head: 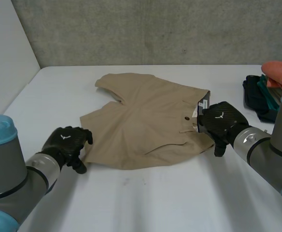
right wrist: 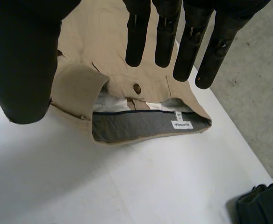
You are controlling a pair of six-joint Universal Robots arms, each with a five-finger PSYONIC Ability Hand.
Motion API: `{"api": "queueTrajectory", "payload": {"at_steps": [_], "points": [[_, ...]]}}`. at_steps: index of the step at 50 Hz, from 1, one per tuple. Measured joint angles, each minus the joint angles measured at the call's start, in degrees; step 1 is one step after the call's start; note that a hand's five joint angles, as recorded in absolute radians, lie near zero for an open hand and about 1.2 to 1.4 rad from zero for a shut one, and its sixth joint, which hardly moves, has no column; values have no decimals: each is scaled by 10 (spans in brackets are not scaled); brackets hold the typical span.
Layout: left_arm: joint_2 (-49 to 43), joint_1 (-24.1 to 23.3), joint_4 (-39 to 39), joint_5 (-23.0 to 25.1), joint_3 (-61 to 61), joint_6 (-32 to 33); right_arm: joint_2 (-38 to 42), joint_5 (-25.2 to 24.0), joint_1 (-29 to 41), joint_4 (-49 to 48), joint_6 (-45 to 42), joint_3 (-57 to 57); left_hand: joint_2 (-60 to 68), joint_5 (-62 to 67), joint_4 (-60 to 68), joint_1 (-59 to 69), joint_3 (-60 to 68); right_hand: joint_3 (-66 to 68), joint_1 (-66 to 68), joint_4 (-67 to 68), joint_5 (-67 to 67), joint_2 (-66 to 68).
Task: Fold the laundry.
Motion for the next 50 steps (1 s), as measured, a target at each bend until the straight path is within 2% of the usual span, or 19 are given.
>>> {"api": "queueTrajectory", "payload": {"at_steps": [4,6,7,8,10,13,14,21,26,28,30,31,32,41,42,45,47,50], "points": [[-24,-1,0,9,11,-2,1,3,12,0,-28,-2,15,19,15,14,12,0,0,0,0,0],[-44,-3,1,12,21,-1,4,5,24,0,-51,-4,117,118,115,121,113,0,0,0,0,0],[-52,-4,2,13,25,-1,7,5,29,0,-62,-6,117,118,115,121,113,0,0,0,0,0],[-55,-4,3,13,27,0,8,5,31,0,-65,-6,183,188,187,190,179,0,0,0,0,0],[-69,-6,6,12,36,2,16,3,39,0,-84,-10,264,266,267,245,259,0,0,0,0,0],[-83,-5,13,11,48,4,38,2,45,-3,-103,-19,318,313,316,281,307,0,0,0,0,0],[-85,-5,15,10,50,4,46,2,46,-4,-107,-23,384,384,388,331,377,0,0,0,0,0],[-88,2,28,9,64,7,107,-1,45,-16,-113,-57,389,386,393,339,381,6,3,5,6,5],[-85,4,30,9,67,7,143,-3,44,-20,-105,-81,389,386,393,339,381,141,123,139,130,142],[-83,4,30,9,67,7,150,-3,45,-20,-97,-88,389,386,393,341,382,320,257,313,295,317],[-79,3,28,8,66,7,152,-2,45,-20,-85,-91,390,386,393,341,383,320,257,313,295,317],[-77,3,27,8,65,7,151,-2,45,-19,-78,-92,390,386,393,341,383,320,257,313,295,317],[-72,3,25,8,63,8,146,-2,44,-18,-63,-92,390,386,393,341,383,416,327,417,396,410],[-16,-2,-10,9,39,28,77,-1,37,19,-13,-60,390,386,393,341,383,418,327,421,404,410],[25,-5,-47,10,19,58,63,-1,35,30,-11,-52,390,386,393,341,383,418,327,421,405,410],[71,-8,-103,11,-8,104,-9,-1,5,127,-43,-3,390,386,393,341,383,418,327,421,405,410],[75,-8,-109,11,-10,108,-12,0,3,133,-47,0,390,386,393,341,383,418,327,421,405,410],[126,-27,-209,13,-49,171,-50,5,-31,228,-115,36,390,386,393,341,383,418,327,421,405,410]]}}
